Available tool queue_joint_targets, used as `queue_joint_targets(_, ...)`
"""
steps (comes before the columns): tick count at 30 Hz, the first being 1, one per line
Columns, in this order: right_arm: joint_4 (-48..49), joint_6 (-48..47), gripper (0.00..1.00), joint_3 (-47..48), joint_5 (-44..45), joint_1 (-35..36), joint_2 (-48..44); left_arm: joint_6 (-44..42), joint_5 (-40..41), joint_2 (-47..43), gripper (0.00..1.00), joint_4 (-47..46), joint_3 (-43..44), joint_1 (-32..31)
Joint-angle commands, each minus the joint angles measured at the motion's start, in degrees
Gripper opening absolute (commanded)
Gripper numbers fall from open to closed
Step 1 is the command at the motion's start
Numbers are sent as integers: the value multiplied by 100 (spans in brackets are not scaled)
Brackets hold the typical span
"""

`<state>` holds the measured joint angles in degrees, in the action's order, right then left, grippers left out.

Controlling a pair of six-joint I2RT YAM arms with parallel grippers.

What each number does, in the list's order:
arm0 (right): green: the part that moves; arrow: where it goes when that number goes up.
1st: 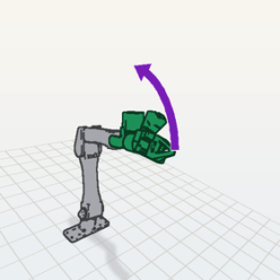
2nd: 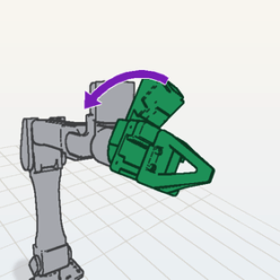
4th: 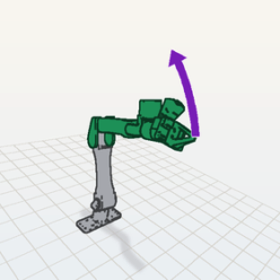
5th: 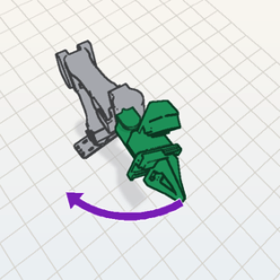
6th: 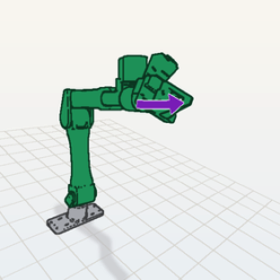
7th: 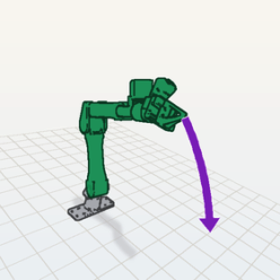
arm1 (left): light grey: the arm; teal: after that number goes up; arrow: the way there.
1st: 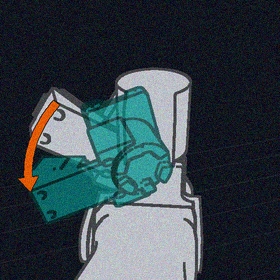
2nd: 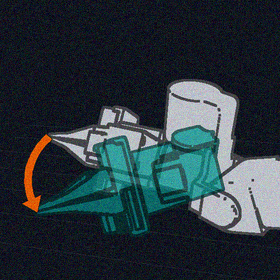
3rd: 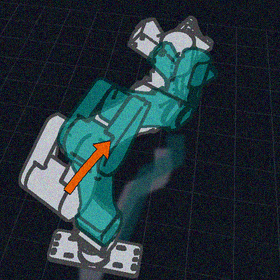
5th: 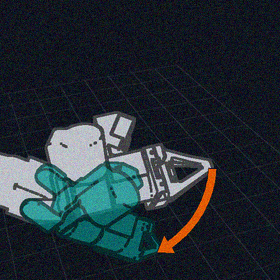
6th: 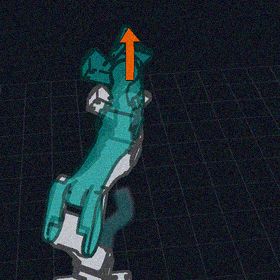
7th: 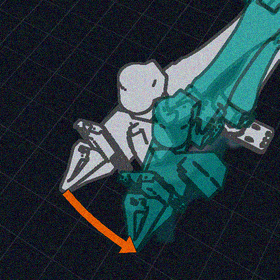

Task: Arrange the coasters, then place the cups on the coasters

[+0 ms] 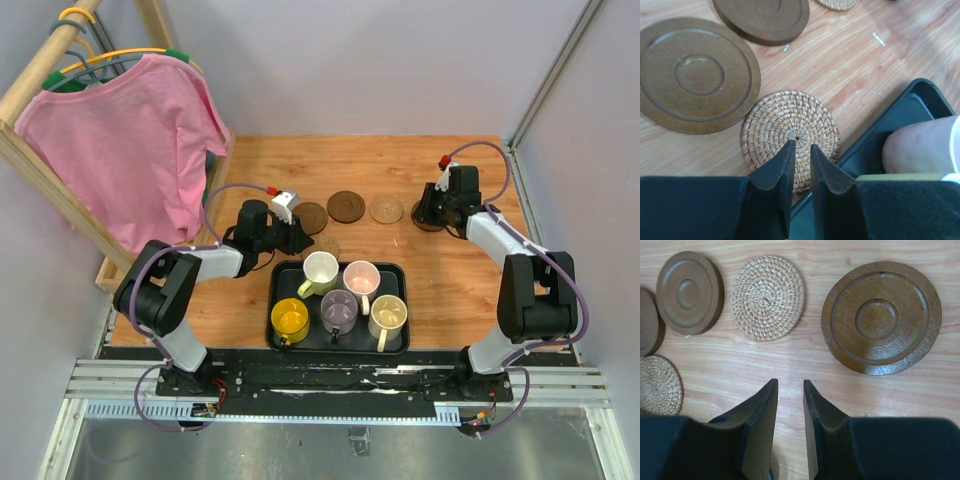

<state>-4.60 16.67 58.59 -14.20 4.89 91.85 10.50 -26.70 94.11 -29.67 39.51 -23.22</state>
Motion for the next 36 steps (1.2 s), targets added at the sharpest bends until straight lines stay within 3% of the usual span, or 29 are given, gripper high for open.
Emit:
queue_joint_targets(1, 318, 121, 28, -174, -266, 87, -392, -87, 15, 418, 22, 445, 400, -163)
queue_joint_targets(7, 328, 140, 29, -365, -261, 92, -725, -40, 205, 774, 18, 1007, 737, -322)
queue_joint_targets(18, 328, 194, 31, -543, -331, 100, -1029, 445, 1784, 982, 13, 2701, 1125, -323)
queue_joint_targets(28, 274, 201, 32, -615, -426, 100, -1140, 430, 2495, 793, 7, 3393, 1151, -179)
queue_joint_targets(36, 287, 196, 32, -627, -485, 100, -1151, 474, 2439, 465, 6, 3402, 867, 468)
